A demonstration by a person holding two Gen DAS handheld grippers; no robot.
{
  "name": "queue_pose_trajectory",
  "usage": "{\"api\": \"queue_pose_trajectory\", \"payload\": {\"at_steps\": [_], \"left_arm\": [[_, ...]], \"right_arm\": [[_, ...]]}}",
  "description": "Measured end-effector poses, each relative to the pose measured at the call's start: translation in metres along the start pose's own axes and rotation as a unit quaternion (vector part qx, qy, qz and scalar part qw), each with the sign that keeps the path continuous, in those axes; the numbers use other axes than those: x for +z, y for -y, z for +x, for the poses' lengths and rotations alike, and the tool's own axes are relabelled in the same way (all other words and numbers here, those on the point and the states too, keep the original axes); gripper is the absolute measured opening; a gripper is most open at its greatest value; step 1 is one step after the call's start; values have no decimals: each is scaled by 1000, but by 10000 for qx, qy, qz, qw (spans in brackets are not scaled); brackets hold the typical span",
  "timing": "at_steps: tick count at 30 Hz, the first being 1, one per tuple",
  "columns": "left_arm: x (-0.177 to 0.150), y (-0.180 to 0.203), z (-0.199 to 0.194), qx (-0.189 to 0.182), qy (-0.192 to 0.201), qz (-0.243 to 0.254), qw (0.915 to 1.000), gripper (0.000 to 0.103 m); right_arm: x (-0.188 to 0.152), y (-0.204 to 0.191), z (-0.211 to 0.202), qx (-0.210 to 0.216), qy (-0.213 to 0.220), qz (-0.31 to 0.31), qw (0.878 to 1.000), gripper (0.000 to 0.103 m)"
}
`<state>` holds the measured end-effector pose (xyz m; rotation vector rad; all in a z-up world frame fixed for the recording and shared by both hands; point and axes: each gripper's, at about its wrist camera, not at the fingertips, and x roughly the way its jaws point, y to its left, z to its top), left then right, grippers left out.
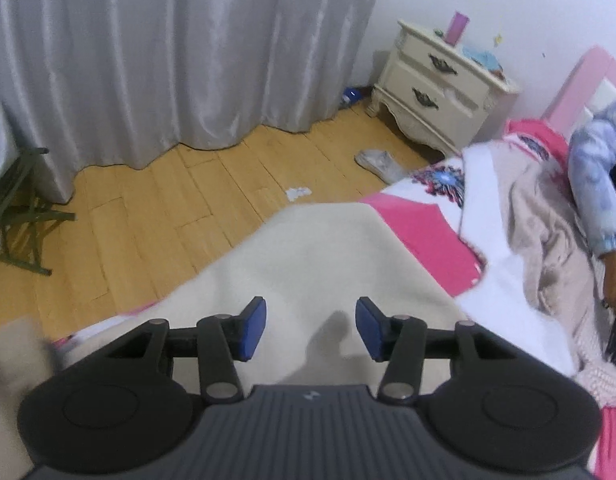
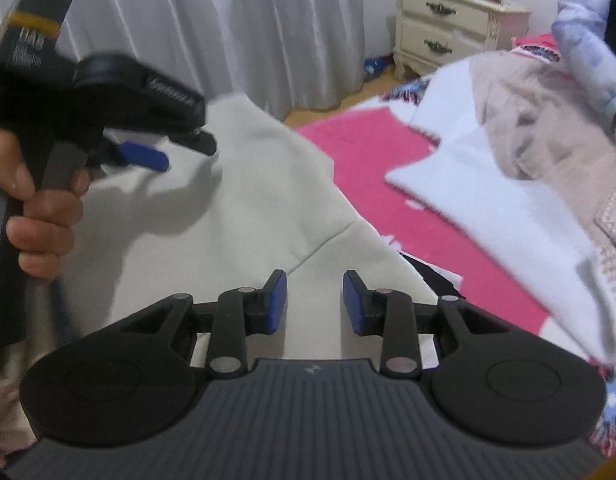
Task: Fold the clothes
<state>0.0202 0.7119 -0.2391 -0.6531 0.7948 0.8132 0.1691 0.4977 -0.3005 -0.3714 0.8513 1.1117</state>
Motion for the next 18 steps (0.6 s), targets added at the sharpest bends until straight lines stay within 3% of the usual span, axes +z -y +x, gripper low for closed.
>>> {"api": "queue_pose_trajectory", "payload": {"at_steps": [2, 4, 8, 14, 18], "left_arm": [[-9, -9, -6, 152, -84, -8, 9998, 54], [-19, -13, 7, 294, -439, 30, 9986, 54], [-18, -9, 7, 372, -358, 139, 9986, 53], [-11, -9, -69, 17, 81, 6, 10000, 57], [-26, -5, -135, -199, 358, 134, 9991, 72]], "right_arm": [[-10, -6, -19, 47, -78, -16, 10000, 31], [-27, -15, -27, 139, -369, -67, 9992, 31], [-45, -19, 5, 12, -853, -92, 9963, 31], [-28, -20, -54, -137, -547, 322, 9979, 31], [-38, -18, -95, -250, -665, 489, 9963, 31]]}}
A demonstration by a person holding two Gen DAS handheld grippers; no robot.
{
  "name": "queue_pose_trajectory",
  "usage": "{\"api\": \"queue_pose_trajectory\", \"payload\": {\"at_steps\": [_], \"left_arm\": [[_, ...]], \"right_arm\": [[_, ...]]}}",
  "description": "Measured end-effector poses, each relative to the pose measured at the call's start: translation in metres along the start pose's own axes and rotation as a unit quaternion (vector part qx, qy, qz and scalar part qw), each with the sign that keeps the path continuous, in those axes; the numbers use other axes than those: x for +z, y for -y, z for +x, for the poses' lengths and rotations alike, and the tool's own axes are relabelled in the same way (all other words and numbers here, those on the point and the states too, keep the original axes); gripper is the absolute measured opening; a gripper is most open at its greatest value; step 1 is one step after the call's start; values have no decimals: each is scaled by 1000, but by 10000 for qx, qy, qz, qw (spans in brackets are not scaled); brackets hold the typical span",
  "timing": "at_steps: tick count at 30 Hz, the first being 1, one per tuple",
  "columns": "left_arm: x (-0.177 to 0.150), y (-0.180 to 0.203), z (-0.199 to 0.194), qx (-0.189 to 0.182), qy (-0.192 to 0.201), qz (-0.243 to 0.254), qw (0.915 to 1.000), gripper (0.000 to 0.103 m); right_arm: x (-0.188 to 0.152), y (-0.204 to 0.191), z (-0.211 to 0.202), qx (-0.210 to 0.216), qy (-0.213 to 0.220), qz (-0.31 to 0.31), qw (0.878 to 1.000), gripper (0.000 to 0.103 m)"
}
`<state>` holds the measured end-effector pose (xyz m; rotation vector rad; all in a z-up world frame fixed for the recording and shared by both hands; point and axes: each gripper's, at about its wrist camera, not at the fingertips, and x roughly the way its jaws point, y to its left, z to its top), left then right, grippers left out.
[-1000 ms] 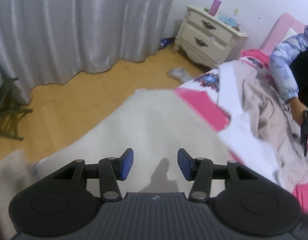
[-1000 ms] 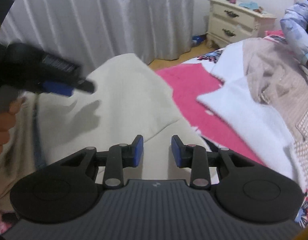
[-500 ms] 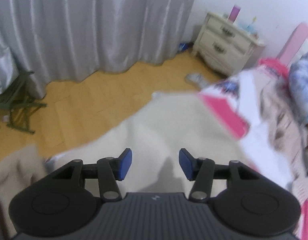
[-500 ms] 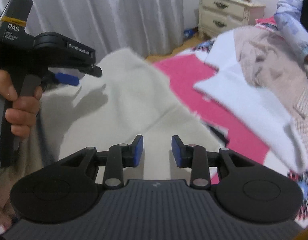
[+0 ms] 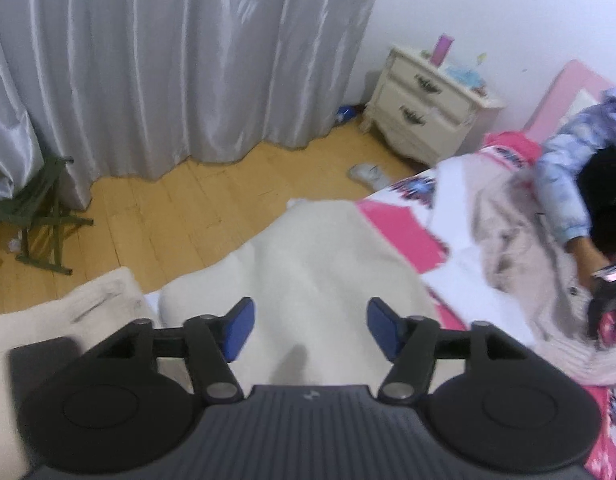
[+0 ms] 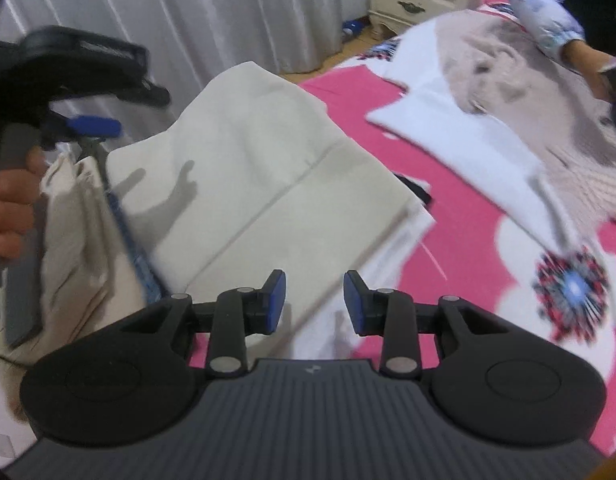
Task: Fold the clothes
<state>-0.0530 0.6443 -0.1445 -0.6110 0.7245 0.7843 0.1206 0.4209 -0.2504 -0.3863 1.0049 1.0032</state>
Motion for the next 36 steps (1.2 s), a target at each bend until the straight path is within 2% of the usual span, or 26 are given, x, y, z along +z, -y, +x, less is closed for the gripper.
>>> {"api": "queue_pose_trajectory", "payload": {"at_steps": [4, 5, 9, 14, 17, 20, 22, 25, 28, 30, 36], "left_arm": [[-10, 12, -69, -117, 283, 319, 9990, 89], [-11, 15, -85, -155, 304, 335, 9989, 90], [-17, 30, -149, -248, 369, 350, 9984, 95], [-32, 55, -229, -193, 526, 575, 9968, 101], [-43, 67, -266, -126, 582, 668, 9960, 103], [-52, 69, -289, -105, 520, 473, 9975, 103], [-56, 69, -298, -58, 486, 420, 9979, 103], [-59, 73, -303, 14, 427, 747, 9963, 103], [-59, 77, -313, 258, 630, 1191, 9905, 103], [-54, 76, -324, 358, 788, 1320, 9875, 103], [-34, 73, -340, 325, 1037, 1584, 9814, 103]], "right_arm": [[-12, 1, -45, -12, 113, 139, 9998, 35], [-14, 2, -58, -17, 157, 174, 9997, 40], [-26, 3, -117, -45, 391, 223, 9990, 54], [-45, 12, -184, -104, 440, 268, 9986, 80], [-57, 15, -218, -162, 486, 304, 9982, 87], [-67, 14, -247, -280, 636, 358, 9969, 95], [-72, 12, -263, -340, 794, 395, 9955, 97], [-75, 4, -283, -400, 1098, 425, 9922, 102], [-76, -4, -301, -432, 1366, 599, 9879, 102], [-75, -8, -308, -526, 1424, 687, 9860, 102], [-76, -23, -320, -839, 1599, 942, 9790, 102]]}}
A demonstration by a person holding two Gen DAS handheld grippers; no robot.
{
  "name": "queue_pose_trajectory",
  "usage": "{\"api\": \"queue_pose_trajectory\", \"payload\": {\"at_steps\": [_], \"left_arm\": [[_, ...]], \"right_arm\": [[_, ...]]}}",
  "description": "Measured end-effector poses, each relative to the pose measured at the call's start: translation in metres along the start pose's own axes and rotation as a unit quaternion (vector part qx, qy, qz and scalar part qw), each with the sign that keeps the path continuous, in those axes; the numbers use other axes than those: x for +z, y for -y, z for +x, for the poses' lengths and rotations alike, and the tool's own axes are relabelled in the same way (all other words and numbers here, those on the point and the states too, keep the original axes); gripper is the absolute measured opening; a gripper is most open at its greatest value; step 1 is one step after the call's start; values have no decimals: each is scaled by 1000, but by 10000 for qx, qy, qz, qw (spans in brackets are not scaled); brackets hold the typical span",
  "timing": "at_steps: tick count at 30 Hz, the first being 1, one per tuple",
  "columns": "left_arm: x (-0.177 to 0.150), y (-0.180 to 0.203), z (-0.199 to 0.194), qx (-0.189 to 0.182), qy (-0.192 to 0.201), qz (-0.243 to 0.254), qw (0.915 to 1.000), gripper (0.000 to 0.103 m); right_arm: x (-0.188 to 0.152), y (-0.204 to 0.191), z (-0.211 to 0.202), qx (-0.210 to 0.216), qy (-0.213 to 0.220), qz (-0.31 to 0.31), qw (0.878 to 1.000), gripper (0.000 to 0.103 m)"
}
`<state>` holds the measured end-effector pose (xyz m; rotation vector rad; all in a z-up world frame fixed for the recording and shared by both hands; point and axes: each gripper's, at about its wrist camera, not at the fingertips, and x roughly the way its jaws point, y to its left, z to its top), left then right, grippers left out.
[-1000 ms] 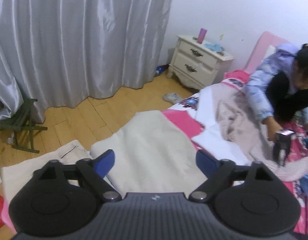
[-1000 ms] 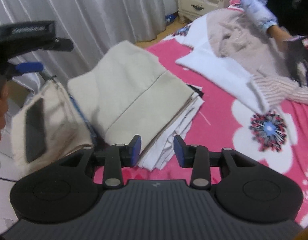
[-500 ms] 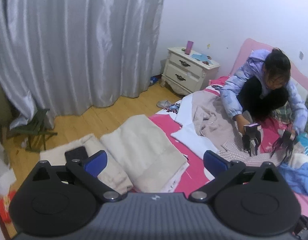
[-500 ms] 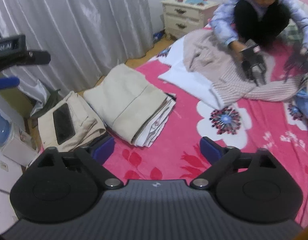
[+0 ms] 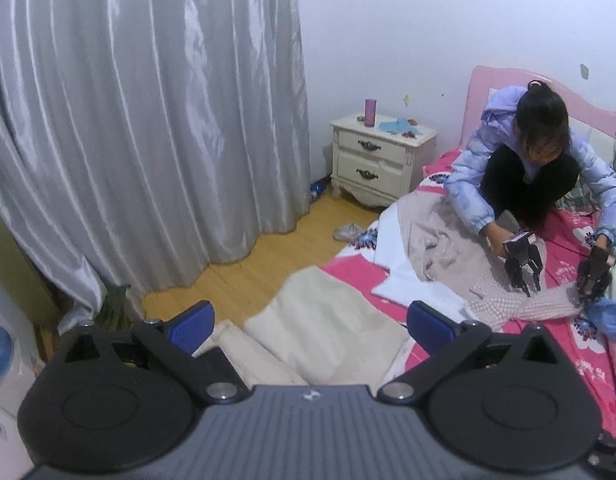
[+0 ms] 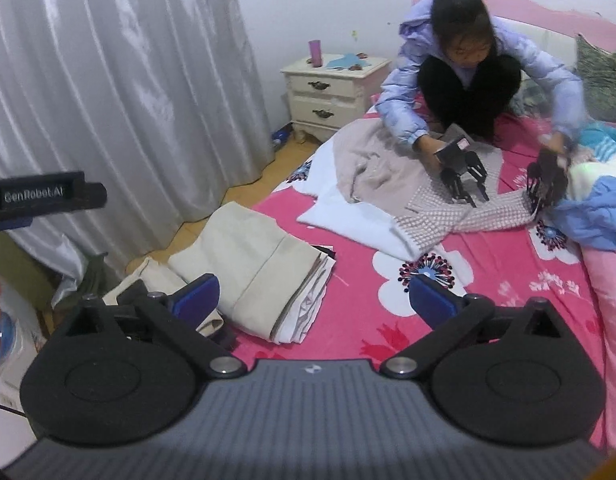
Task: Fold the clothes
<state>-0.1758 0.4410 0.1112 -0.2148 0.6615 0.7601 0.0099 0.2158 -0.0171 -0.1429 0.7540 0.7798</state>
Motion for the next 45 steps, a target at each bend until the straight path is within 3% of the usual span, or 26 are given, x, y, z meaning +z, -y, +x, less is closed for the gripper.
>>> {"api": "queue_pose_trajectory", "payload": {"at_steps": [6, 10, 18, 24, 32, 45], "left_arm": [[4, -1, -3, -104, 95, 45, 9999, 103], [2, -3, 9, -300, -132, -89, 9994, 103], [-6, -19, 11, -389, -147, -270, 9988, 103], [1, -29, 21, -402, -476, -486, 9969, 103], [3, -42, 37, -420, -844, -843, 9920, 103], [-12, -53, 59, -224, -1234, -1022, 9868, 103]], "right_arm": [[-2, -17, -17, -351, 155, -123, 9992, 102], [-3, -26, -21, -527, 268, -307, 9978, 102], [1, -50, -3, -527, 68, -729, 9959, 102], [16, -64, 13, -497, -31, -733, 9961, 102], [25, -81, 43, -612, -590, -556, 9948, 102], [31, -108, 59, -622, -731, -1001, 9903, 102]]}}
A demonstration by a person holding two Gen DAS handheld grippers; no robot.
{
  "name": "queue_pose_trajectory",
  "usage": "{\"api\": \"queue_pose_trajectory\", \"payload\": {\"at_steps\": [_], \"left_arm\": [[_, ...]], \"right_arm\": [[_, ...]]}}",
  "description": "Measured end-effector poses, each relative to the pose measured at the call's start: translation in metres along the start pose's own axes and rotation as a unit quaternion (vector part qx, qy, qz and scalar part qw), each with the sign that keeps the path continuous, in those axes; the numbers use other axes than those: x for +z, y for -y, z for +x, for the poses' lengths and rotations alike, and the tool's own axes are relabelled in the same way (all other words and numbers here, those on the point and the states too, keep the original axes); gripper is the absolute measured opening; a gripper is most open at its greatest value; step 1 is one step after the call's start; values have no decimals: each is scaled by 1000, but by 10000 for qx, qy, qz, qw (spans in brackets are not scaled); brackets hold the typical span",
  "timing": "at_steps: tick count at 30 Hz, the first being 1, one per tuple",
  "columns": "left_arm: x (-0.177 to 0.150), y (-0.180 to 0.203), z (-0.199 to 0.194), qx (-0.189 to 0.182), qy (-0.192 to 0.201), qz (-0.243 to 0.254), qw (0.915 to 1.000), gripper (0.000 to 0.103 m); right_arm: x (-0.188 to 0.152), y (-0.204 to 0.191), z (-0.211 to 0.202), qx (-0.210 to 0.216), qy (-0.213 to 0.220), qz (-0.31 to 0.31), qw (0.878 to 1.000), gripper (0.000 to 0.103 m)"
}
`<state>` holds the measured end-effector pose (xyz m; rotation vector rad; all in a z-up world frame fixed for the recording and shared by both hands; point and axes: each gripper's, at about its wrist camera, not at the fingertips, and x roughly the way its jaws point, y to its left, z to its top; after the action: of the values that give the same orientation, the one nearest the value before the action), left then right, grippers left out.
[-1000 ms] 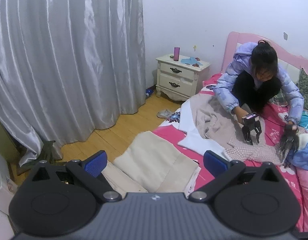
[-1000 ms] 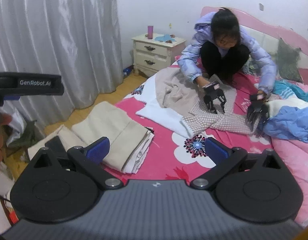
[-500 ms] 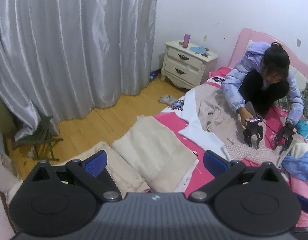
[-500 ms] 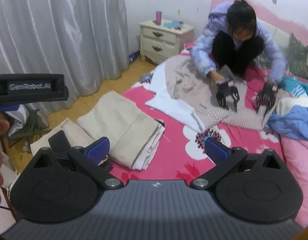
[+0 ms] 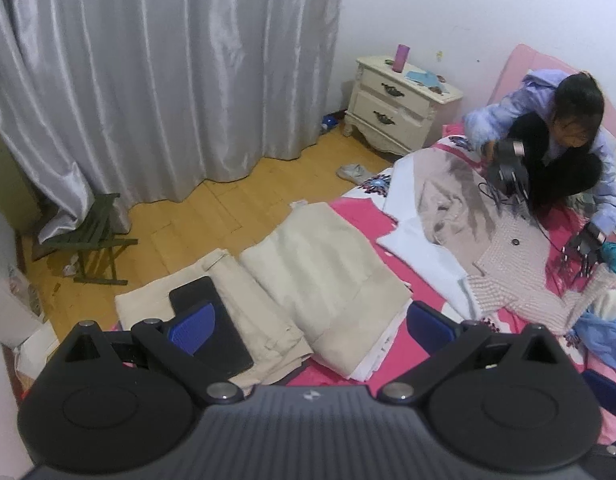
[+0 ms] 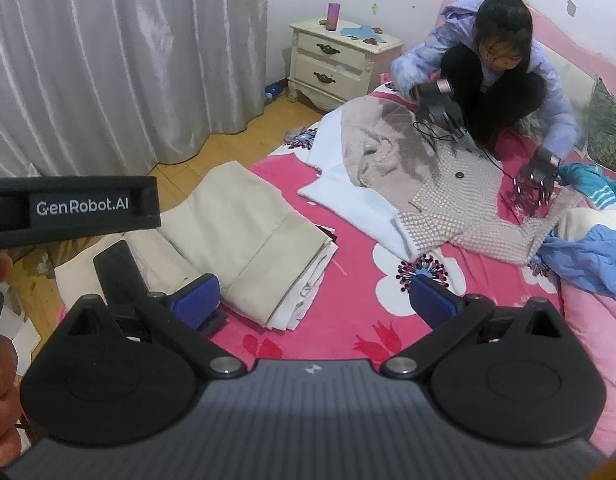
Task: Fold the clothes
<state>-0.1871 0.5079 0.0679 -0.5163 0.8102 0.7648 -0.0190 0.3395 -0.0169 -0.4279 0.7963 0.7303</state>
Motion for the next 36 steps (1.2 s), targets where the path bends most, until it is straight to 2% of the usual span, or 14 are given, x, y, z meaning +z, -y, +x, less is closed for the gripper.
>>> {"api": "queue_pose_trajectory", "payload": {"at_steps": [9, 36], "left_arm": [[6, -3, 1, -16, -14, -140, 9999, 103], [6, 2, 9, -7, -165, -173, 9997, 103]], "right_arm": [[4, -14, 1, -27, -3, -299, 9996, 102], [9, -15, 14, -115, -134, -385, 9991, 102]]}}
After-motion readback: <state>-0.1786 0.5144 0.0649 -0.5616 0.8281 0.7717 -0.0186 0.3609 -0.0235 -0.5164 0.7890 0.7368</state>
